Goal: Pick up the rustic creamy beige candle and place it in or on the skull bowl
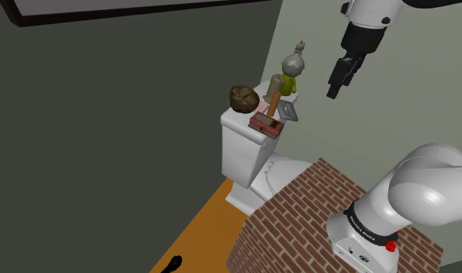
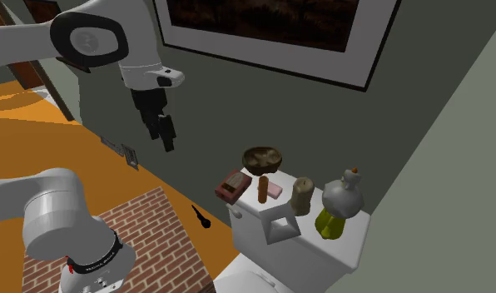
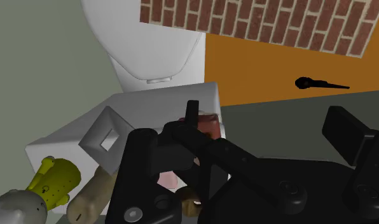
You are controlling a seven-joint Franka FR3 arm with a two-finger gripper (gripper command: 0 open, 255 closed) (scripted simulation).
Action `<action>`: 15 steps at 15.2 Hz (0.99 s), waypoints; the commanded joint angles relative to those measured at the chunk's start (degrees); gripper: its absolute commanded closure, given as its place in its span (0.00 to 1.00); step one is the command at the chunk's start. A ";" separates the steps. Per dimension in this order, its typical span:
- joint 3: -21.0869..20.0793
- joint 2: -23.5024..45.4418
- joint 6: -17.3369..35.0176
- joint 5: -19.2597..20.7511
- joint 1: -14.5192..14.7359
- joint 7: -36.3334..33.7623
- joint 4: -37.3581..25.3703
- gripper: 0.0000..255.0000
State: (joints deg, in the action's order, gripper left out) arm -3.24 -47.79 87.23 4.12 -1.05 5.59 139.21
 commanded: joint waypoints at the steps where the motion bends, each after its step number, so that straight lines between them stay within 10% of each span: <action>1: 0.00 0.00 0.00 0.00 0.00 0.00 0.00 0.00; 15: 11.42 28.12 15.40 2.65 -2.90 12.90 -12.81 0.00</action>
State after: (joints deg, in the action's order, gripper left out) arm 7.38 -21.83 101.97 6.87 -3.77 17.34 127.89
